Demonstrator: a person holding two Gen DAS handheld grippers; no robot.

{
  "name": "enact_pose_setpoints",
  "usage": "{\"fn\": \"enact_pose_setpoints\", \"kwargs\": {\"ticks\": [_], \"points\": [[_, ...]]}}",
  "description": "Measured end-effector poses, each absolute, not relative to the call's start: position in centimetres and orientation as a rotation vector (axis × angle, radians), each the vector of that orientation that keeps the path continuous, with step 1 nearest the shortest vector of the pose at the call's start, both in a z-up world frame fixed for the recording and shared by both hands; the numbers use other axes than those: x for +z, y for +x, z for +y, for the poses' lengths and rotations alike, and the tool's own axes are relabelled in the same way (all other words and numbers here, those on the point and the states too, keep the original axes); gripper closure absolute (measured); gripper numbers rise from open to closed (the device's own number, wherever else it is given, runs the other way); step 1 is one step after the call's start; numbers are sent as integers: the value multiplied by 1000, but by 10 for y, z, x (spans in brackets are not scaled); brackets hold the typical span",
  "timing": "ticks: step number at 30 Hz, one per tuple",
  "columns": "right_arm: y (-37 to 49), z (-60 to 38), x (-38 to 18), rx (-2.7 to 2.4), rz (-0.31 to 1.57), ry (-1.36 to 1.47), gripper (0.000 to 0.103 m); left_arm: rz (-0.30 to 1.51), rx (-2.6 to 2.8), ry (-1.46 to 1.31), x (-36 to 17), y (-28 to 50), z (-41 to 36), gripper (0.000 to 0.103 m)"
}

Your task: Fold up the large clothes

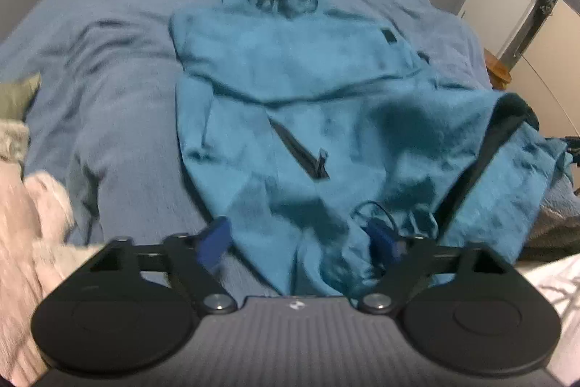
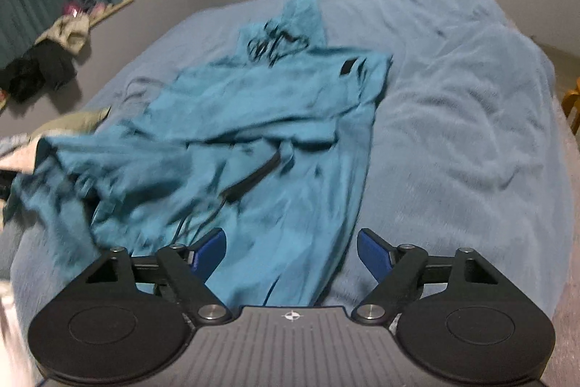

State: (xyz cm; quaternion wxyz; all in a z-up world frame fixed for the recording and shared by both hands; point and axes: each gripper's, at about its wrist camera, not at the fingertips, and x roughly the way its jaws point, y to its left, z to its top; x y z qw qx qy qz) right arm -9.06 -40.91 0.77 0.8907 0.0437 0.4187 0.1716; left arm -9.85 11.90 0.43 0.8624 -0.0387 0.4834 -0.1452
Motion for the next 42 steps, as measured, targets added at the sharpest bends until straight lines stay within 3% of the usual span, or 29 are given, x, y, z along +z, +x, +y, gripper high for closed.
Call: {"fn": "enact_pose_setpoints", "kwargs": {"ticks": [3,7,10,20,22,24,26,28,30,42], "points": [[-100,-404,4,384,932,102,24,1055,-298,-98,0,-99,127,34],[-113,-405,-4,376,1017,135,25,1089,-280,-201,-4,-100,146,52],[-116,-411,-6,372,1035,195,30,1120,-291,-225,-10,-97,144,56],[-113,-421,-15,337,1094,339,31,1187,-310,-165,-21,-87,123,55],[-114,-418,-15,348,1096,343,33,1178,-327,-168,-19,-88,123,72],[-115,-419,-21,363,1108,393,40,1152,-334,-206,-15,-87,128,82],[-113,-424,-29,390,1098,484,76,1119,-355,-289,-11,-83,139,87],[-111,-424,-22,389,1049,475,91,1075,-355,-363,-1,-77,152,88],[-107,-425,-9,409,988,453,95,1014,-343,-427,12,-71,165,90],[-40,-432,84,495,616,420,97,648,-307,-608,81,17,212,91]]}}
